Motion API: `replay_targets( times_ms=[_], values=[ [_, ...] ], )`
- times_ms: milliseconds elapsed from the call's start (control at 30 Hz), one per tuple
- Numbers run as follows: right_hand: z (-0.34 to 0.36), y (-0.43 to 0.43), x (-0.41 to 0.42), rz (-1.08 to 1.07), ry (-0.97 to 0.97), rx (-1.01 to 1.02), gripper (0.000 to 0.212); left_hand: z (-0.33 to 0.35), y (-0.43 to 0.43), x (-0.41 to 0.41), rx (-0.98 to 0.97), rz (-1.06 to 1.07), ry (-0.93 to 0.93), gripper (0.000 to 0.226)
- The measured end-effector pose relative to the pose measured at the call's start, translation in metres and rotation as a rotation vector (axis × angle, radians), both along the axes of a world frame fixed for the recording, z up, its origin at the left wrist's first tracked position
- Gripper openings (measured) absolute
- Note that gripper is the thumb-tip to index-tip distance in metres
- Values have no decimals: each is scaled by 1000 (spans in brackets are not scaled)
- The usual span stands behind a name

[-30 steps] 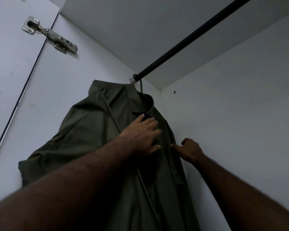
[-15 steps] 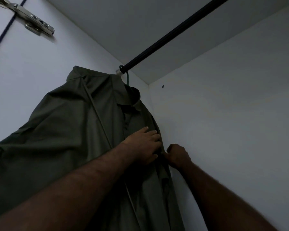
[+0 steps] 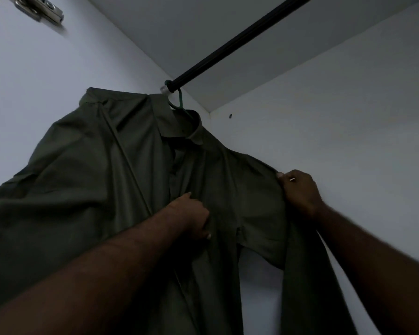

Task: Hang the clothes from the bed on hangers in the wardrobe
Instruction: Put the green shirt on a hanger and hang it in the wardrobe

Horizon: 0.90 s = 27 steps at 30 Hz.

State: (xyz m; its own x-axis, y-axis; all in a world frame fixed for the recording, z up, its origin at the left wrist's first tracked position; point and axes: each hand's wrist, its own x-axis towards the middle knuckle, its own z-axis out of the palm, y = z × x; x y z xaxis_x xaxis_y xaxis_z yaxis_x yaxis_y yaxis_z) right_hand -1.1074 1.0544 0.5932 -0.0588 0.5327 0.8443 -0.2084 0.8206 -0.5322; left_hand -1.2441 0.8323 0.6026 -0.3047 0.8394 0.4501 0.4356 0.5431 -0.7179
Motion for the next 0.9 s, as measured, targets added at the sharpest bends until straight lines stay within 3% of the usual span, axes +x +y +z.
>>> replay_targets(
  times_ms=[67,167,233,300,367,467,533,600,667,767,833,900],
  values=[
    [4,-11,18,119,-69,44,35,8,4,10,193,-196,-145,41],
    [9,-32,39,85,-186,210,21,24,11,31,492,-559,-433,30],
    [11,-51,51,54,-212,282,21,34,15,55,660,-753,-681,38],
    [10,-73,58,82,-258,311,17,42,19,81,775,-859,-1016,50],
    [2,-98,65,167,-327,317,10,45,18,101,805,-842,-1192,47],
    [-28,-123,78,344,-379,339,18,41,12,120,814,-790,-1134,19],
    [-57,-124,85,442,-276,277,17,30,7,130,799,-772,-1155,8],
    [-93,-114,89,500,-78,82,15,14,0,140,779,-765,-1281,3],
    [-132,-100,88,548,16,-178,26,-1,-8,148,776,-758,-1316,2],
    [-184,-92,79,638,-196,-502,54,-25,-23,159,795,-768,-1357,8],
    [-209,-102,74,769,-378,-587,65,-38,-31,165,825,-805,-1399,16],
    [-219,-122,73,1016,-374,-595,64,-50,-39,169,854,-822,-1389,20]
  ],
)
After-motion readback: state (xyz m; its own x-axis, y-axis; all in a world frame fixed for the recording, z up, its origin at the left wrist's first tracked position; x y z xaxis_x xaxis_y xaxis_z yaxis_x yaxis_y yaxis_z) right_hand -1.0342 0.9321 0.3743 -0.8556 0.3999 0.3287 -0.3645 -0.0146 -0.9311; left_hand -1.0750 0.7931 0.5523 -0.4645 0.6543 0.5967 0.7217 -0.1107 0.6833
